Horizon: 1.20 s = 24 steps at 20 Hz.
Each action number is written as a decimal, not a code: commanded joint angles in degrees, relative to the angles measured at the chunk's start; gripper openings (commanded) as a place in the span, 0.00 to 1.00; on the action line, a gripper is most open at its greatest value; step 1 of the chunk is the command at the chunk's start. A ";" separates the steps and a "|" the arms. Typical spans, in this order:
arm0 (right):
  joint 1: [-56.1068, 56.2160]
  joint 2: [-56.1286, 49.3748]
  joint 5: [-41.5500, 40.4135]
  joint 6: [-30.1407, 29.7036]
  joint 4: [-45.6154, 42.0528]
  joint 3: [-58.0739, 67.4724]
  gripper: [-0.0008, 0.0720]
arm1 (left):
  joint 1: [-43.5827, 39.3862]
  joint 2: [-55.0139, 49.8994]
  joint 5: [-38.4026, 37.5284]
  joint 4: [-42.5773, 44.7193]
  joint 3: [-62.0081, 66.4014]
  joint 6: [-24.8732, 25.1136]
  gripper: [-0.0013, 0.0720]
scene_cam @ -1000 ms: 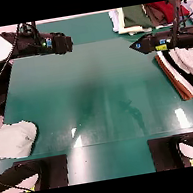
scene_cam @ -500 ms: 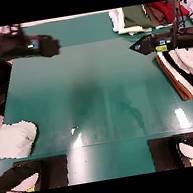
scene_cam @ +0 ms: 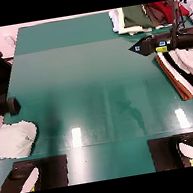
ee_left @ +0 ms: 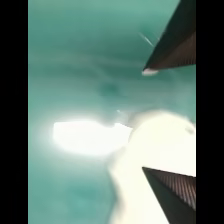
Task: Fold the shirts.
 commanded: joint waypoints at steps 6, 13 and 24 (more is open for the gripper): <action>0.02 -0.04 0.48 0.02 0.02 0.04 0.04 | 6.80 2.45 11.15 5.77 -26.93 -5.20 0.81; 0.00 -0.04 -1.25 0.04 0.13 2.25 0.04 | 6.80 2.47 7.69 2.03 -12.41 -3.32 0.05; 0.00 -0.04 -5.53 0.98 -10.19 27.32 0.04 | -26.73 -14.60 13.79 -3.19 37.57 0.04 0.04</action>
